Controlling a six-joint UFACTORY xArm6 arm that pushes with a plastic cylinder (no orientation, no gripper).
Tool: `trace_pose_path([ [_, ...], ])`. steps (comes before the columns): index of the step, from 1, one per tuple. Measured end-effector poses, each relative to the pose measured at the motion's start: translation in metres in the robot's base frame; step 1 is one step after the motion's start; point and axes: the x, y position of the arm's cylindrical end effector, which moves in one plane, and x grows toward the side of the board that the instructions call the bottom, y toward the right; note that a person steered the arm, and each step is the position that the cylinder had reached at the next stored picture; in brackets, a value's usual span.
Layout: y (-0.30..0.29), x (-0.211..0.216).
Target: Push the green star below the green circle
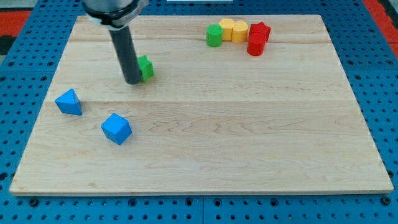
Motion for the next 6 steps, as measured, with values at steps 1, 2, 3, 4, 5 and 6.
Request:
trace_pose_path([
  [1, 0.018, -0.01],
  [2, -0.028, -0.004],
  [3, -0.107, -0.004],
  [4, -0.077, -0.023],
  [5, -0.042, -0.022],
  [6, -0.005, -0.038],
])
